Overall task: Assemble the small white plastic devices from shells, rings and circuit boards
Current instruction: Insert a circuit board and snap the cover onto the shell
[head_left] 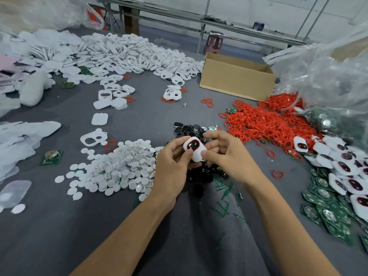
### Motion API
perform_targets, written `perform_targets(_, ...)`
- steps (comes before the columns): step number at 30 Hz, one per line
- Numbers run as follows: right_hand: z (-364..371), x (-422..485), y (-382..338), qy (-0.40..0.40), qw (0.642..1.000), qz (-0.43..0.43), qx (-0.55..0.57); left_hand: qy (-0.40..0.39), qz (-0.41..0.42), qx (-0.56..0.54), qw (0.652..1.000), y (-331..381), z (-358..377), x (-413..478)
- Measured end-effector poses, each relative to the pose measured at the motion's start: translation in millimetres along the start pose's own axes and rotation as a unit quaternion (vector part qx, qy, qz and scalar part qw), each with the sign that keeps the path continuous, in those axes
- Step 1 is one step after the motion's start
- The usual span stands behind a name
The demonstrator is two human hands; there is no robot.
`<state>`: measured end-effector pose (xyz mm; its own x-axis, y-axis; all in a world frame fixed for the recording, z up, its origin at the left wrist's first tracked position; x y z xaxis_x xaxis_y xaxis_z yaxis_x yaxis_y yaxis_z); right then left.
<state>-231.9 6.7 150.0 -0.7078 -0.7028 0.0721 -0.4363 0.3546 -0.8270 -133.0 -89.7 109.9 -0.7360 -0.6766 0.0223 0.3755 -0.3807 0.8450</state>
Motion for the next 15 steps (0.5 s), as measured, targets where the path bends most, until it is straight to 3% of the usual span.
perform_targets(10,8.8,-0.8,5.3,-0.044,0.998,0.021,-0.049,-0.026,0.007,0.061,0.998,-2.2,-1.0,0.2)
perform_targets(15,7.0,-0.1,4.2,-0.005,0.994,-0.001,-0.108,-0.035,-0.008,0.036,0.999,-1.5,1.2,-1.0)
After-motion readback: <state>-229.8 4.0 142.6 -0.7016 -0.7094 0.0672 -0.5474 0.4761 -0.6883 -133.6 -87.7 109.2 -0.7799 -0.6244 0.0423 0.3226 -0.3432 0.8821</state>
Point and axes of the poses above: each hand's wrist, its own x-axis towards the middle knuckle, its own z-axis out of the palm, y = z × x, the point moved 3 cm from there along x, towards the middle knuckle, and after that the axes turned 11 degrees about -x, right-handed, at the moved point
